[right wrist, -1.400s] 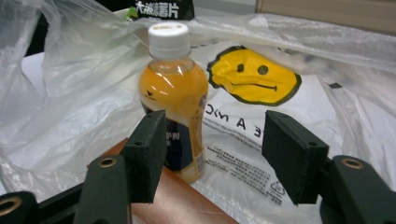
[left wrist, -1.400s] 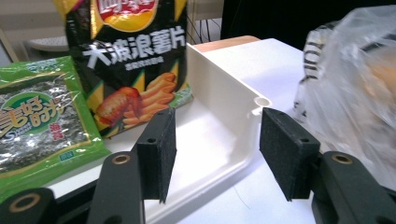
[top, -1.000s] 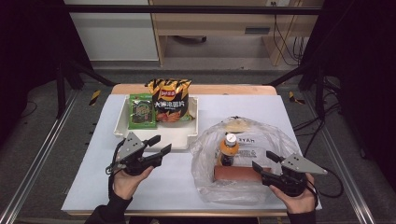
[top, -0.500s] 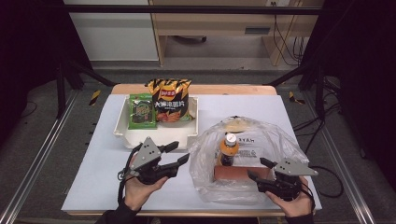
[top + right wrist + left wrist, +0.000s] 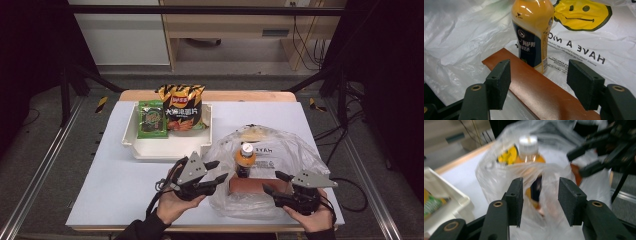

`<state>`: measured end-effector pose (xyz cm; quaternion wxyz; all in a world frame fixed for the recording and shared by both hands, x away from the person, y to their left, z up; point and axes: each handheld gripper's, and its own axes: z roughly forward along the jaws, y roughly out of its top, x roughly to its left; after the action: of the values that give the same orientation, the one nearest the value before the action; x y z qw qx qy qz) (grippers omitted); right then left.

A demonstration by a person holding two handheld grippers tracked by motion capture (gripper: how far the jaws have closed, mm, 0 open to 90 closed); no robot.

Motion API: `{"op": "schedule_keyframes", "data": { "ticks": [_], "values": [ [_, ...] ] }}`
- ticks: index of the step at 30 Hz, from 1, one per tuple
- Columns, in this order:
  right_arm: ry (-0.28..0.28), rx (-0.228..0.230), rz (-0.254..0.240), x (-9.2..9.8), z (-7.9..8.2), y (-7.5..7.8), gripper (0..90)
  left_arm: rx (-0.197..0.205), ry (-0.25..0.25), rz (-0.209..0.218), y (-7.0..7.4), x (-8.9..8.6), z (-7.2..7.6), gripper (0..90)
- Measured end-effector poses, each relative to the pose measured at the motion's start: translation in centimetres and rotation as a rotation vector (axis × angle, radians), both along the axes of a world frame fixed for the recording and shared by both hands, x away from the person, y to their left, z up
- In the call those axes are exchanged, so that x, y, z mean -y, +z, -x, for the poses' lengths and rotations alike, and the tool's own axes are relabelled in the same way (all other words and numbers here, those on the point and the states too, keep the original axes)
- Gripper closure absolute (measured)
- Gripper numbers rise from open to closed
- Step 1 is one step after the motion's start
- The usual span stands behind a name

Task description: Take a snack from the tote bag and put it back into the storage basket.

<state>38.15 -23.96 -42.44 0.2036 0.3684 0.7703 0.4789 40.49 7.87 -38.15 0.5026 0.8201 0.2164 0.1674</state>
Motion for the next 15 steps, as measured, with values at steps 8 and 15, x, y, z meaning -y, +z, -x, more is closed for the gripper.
{"op": "schedule_keyframes", "data": {
  "ticks": [8, 15],
  "values": [
    [0.051, -0.032, 0.042, -0.7, -0.3, -1.0, 38.0, -0.083, 0.008, -0.108, -5.0, 0.4, -0.7, 57.3],
    [0.087, -0.044, 0.088, -1.4, -0.9, -2.0, 31.8, -0.121, 0.035, -0.184, -7.8, 0.2, -1.3, 58.4]
  ]
}}
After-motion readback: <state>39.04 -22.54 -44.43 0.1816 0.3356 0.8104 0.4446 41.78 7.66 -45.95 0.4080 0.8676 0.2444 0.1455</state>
